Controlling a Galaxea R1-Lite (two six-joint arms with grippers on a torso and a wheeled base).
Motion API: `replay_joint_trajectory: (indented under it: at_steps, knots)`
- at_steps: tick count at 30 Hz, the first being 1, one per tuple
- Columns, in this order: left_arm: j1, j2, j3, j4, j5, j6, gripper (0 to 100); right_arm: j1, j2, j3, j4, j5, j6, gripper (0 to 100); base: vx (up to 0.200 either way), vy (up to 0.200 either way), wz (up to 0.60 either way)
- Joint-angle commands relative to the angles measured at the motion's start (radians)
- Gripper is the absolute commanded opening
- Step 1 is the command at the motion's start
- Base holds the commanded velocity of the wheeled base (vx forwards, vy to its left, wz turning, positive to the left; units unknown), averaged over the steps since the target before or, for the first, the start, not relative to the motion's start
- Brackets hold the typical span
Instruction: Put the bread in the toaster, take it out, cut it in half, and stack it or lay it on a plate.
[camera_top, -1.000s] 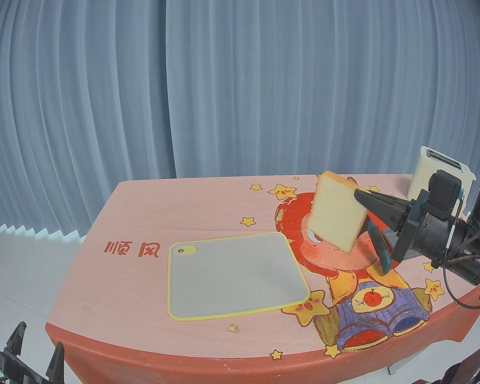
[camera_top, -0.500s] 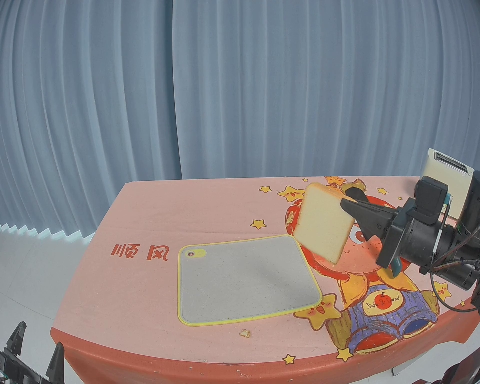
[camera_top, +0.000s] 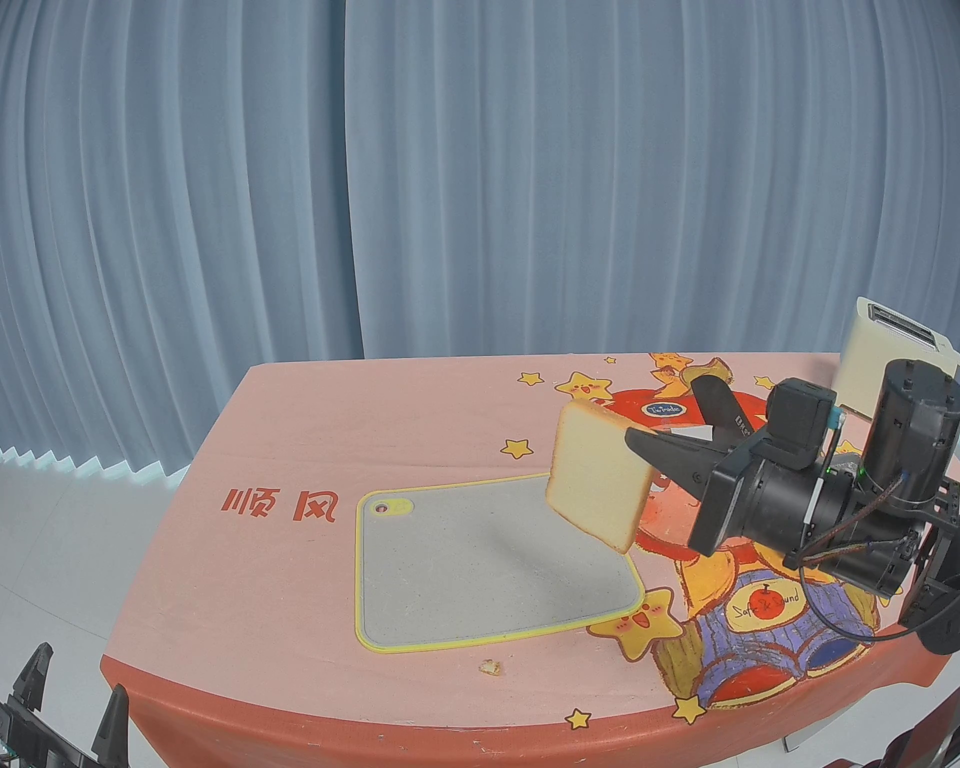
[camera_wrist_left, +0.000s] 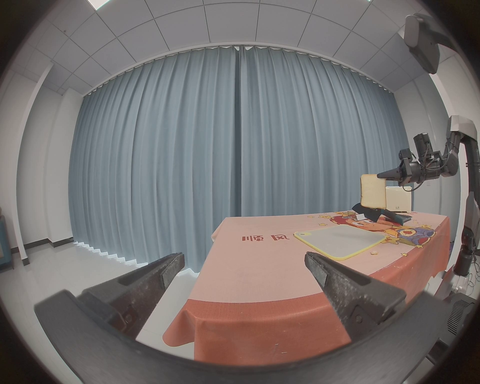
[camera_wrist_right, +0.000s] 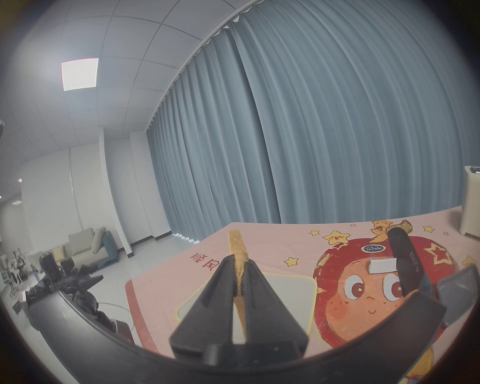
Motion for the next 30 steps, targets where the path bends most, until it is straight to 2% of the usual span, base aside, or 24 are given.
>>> replay_joint_trajectory:
  at_steps: [1,2,3,4,6,9,10,11,12,19,22,30]
  knots:
    - [0.001,-0.005,0.018,-0.002,0.0,0.0,100,0.021,0.086,0.0,-0.064,-0.019,0.041,0,0.0,0.0,0.0]
    - [-0.001,-0.005,0.018,-0.002,0.0,0.0,100,0.023,0.086,0.0,-0.067,-0.021,0.044,0,0.0,0.0,0.0]
    - [0.001,-0.005,0.018,0.0,0.0,0.0,100,0.029,0.107,-0.001,-0.099,-0.033,0.077,0,0.0,0.0,0.0]
    - [0.001,-0.005,0.018,-0.002,0.0,0.0,100,0.031,0.11,-0.001,-0.106,-0.034,0.083,0,0.0,0.0,0.0]
    - [0.001,-0.005,0.018,0.0,0.0,0.0,100,0.041,0.142,-0.005,-0.152,-0.037,0.129,0,0.0,0.0,0.0]
    - [0.001,-0.005,0.018,0.0,0.0,0.0,100,0.05,0.164,-0.012,-0.171,-0.037,0.153,0,0.0,0.0,0.0]
    - [-0.001,-0.005,0.018,0.0,0.0,0.0,100,0.064,0.173,-0.02,-0.179,-0.037,0.179,0,0.0,0.0,0.0]
    - [-0.001,-0.005,0.018,0.0,0.0,0.0,100,0.064,0.173,-0.02,-0.179,-0.037,0.179,0,0.0,0.0,0.0]
    - [-0.001,-0.005,0.018,0.0,0.0,0.0,100,0.072,0.184,-0.028,-0.178,-0.036,0.224,0,0.0,0.0,0.0]
    - [0.001,-0.005,0.018,0.0,0.0,0.0,100,0.089,0.224,-0.066,-0.179,-0.027,0.363,0,0.0,0.0,0.0]
    - [-0.001,-0.005,0.018,-0.002,0.0,0.0,100,0.101,0.237,-0.06,-0.179,-0.027,0.383,0,0.0,0.0,0.0]
    - [0.001,-0.005,0.018,0.0,0.0,0.001,100,0.129,0.259,-0.052,-0.181,-0.033,0.385,0,0.0,0.0,0.0]
